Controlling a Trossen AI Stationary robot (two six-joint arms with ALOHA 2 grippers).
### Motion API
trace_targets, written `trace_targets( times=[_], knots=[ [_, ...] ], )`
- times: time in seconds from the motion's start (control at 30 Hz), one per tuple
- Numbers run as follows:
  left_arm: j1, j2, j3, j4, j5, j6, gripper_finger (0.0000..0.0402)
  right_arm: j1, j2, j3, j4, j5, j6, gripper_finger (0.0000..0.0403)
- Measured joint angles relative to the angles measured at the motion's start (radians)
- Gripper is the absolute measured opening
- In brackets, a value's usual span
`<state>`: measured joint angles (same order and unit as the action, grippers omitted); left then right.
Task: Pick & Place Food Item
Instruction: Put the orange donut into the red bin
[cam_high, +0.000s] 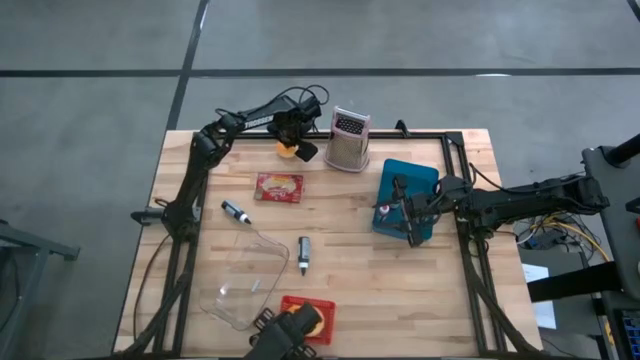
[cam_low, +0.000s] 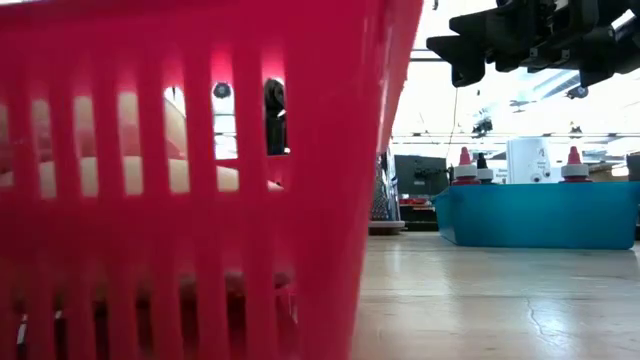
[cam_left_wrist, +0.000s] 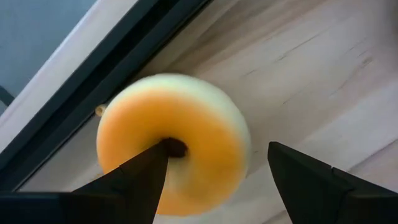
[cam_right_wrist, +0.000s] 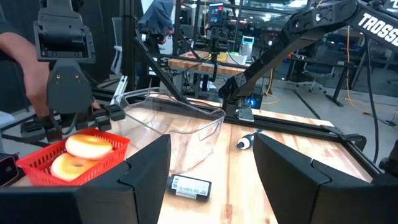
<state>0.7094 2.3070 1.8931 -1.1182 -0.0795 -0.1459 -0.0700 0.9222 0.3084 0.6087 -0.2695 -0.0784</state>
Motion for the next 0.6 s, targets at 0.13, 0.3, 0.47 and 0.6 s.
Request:
trace_targets(
  times=[0.13,0.3,0.47,0.6],
  knots=[
    [0.000,0.000,0.000,-0.030,0.001,0.000,0.0282,0.000,0.000,0.000,0.000,0.000,0.000,0.0224],
    [0.000,0.000,0.000,-0.034,0.003,0.000,0.0279,0.000,0.000,0.000,0.001,0.000,0.000,0.0224],
    [0.000,0.000,0.000,-0.035,0.004,0.000,0.0250,0.000,0.000,0.000,0.001,0.000,0.004,0.0224],
    [0.000,0.000,0.000,-0.034,0.004,0.000,0.0213,0.000,0.000,0.000,0.002,0.000,0.004,0.0224]
  ],
)
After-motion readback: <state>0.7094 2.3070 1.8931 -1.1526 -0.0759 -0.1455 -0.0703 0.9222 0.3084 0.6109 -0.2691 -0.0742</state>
